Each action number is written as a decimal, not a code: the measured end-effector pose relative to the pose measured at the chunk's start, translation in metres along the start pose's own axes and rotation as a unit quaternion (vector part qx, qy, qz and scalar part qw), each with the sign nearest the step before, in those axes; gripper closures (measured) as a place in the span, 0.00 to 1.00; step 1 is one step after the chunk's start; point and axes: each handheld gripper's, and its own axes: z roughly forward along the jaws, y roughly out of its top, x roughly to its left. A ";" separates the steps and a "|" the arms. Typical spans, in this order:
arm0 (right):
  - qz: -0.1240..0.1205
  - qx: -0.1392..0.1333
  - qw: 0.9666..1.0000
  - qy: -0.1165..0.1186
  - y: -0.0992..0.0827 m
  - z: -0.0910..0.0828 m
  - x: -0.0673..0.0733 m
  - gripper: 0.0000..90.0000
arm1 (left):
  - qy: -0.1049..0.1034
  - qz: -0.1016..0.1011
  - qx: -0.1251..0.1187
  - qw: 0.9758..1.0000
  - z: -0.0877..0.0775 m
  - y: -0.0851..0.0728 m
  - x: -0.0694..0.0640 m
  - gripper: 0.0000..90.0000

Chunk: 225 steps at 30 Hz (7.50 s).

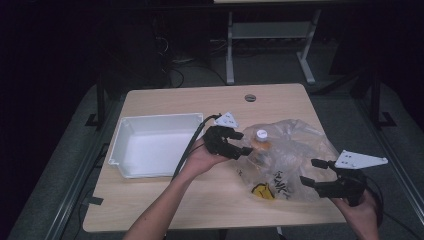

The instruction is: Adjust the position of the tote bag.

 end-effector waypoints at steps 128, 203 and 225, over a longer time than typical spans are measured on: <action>-0.026 0.064 0.993 0.092 0.004 0.046 0.009 1.00 | -0.021 0.038 0.080 0.996 -0.002 0.024 0.002 0.96; -0.072 -0.019 0.991 0.111 0.077 0.059 0.028 0.99 | -0.015 -0.002 0.080 0.997 -0.048 -0.014 0.018 0.51; -0.085 -0.007 0.988 0.131 0.092 0.089 0.041 0.99 | -0.066 0.060 0.042 0.995 -0.037 0.018 -0.026 0.49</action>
